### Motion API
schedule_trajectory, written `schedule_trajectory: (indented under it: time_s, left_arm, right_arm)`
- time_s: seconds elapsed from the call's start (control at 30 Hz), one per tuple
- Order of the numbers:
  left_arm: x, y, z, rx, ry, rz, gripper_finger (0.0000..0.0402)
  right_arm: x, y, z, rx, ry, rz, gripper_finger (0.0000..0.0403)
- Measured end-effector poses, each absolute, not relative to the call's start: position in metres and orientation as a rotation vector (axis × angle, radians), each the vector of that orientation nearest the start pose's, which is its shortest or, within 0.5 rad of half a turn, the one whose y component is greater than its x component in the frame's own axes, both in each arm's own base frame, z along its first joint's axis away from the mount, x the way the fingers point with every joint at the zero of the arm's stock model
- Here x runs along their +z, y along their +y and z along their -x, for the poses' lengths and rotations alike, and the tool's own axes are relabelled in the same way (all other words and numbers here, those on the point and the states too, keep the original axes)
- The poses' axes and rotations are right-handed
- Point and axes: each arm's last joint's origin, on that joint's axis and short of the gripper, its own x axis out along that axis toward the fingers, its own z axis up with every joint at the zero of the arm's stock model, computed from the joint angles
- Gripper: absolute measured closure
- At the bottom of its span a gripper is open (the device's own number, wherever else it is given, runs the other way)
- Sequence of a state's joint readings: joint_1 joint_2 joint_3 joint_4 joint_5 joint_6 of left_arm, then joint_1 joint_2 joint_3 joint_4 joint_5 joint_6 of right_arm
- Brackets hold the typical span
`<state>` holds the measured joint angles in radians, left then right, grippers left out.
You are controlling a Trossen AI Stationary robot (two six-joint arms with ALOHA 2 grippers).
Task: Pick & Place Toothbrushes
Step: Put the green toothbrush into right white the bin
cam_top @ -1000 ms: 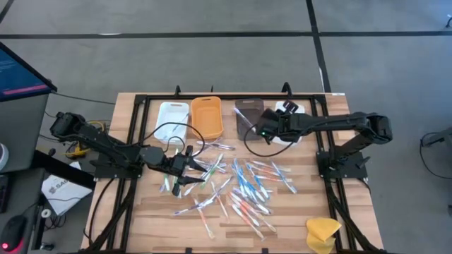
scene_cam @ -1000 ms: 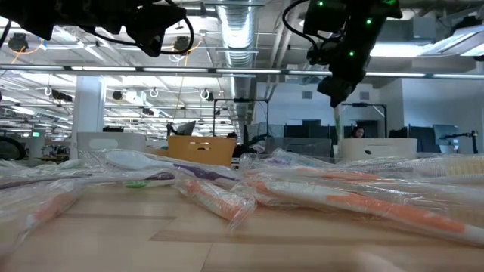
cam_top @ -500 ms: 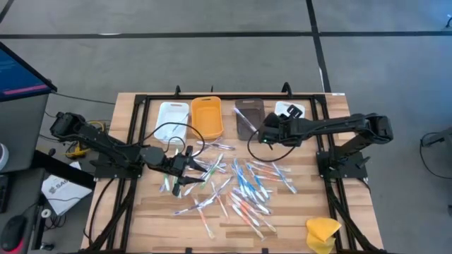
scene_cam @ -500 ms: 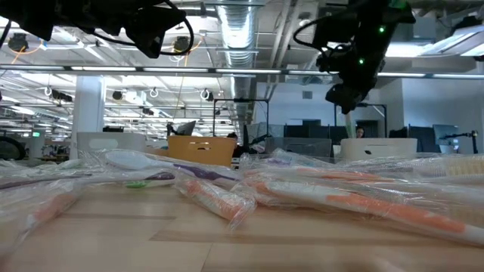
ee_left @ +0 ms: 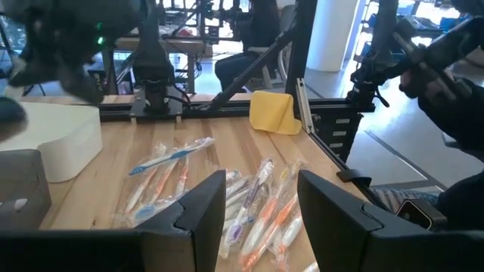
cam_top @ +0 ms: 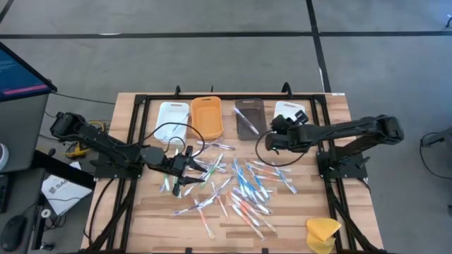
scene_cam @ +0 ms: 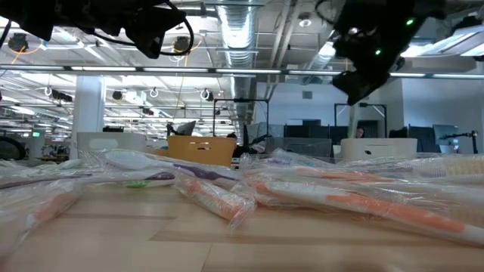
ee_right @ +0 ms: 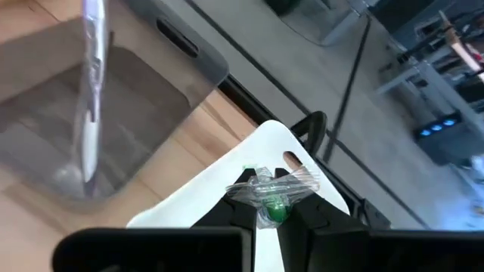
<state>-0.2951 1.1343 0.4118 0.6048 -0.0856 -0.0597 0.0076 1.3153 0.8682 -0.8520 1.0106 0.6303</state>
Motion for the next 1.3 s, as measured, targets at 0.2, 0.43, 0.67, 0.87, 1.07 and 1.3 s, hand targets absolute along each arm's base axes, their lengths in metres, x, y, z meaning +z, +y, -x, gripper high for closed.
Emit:
schedule_trajectory:
  time_s: [0.2,0.43,0.67,0.87,1.07,1.3]
  left_arm:
    - [0.214,-0.064,-0.219,-0.205,0.128,0.036,0.0244]
    - [0.214,-0.064,-0.219,-0.206,0.128,0.036,0.0244]
    - [0.214,-0.064,-0.219,-0.206,0.128,0.034,0.0243]
    - [0.214,-0.064,-0.219,-0.206,0.128,0.034,0.0243]
    - [0.214,-0.064,-0.219,-0.21,0.128,0.034,0.0243]
    - [0.214,-0.064,-0.219,-0.209,0.129,0.036,0.0244]
  right_arm:
    - [0.236,-0.014,-0.195,-1.126,0.685,0.042,0.0384]
    - [0.213,-0.01,-0.182,-1.104,0.599,-0.022,0.0384]
    - [0.198,-0.011,-0.179,-1.154,0.536,-0.043,0.0384]
    - [0.197,-0.011,-0.181,-1.154,0.516,-0.056,0.0382]
    - [0.192,-0.012,-0.185,-1.16,0.54,-0.04,0.038]
    - [0.192,-0.014,-0.184,-1.174,0.541,-0.044,0.0375]
